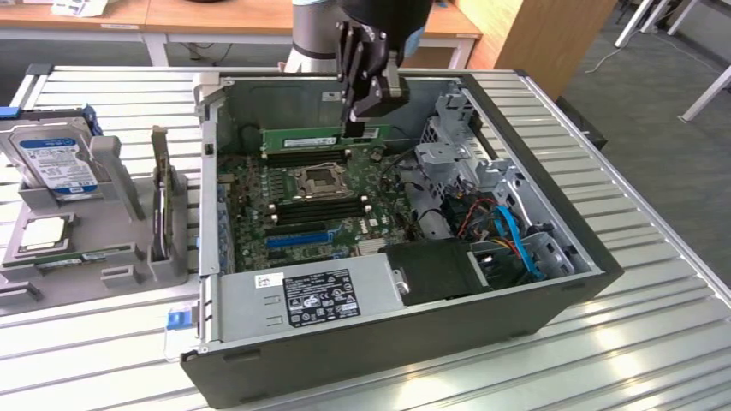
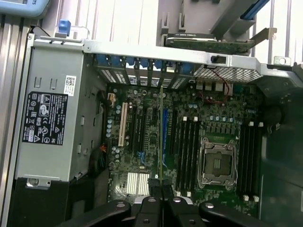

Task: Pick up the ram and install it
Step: 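Pick up the ram and move it above insertion slot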

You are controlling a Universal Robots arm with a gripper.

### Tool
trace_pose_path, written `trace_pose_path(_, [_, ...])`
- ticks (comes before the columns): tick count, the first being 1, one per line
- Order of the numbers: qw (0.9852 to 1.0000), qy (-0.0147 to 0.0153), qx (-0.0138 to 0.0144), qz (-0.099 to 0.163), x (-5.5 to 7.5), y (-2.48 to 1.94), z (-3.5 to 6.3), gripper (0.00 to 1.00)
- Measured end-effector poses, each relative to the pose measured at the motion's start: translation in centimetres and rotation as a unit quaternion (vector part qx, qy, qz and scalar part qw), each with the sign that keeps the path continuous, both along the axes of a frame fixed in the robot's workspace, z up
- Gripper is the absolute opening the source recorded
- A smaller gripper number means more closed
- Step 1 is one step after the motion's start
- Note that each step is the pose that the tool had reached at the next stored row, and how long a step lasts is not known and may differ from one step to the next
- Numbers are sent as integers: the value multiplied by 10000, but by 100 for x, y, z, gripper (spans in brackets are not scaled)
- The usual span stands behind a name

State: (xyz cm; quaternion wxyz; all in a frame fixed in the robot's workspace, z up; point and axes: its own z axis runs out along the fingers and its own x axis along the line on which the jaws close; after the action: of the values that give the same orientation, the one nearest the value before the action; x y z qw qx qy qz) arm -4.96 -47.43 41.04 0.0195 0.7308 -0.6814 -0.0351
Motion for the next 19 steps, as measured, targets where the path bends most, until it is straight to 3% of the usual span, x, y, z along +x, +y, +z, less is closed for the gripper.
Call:
trace_pose_path(3, [10000, -11, 3, 22, 4, 1, -1, 12])
trace_pose_path(9, [9999, -116, 10, 75, 4, 1, -1, 12])
trace_pose_path(11, [9998, -163, 12, 92, 4, 1, 0, 12])
trace_pose_path(12, [9996, -253, 16, 117, 4, 1, -1, 12])
trace_pose_path(15, [9996, -253, 10, -108, 4, 23, -6, 12])
trace_pose_path(19, [9995, -253, 8, -185, 4, 42, -7, 12])
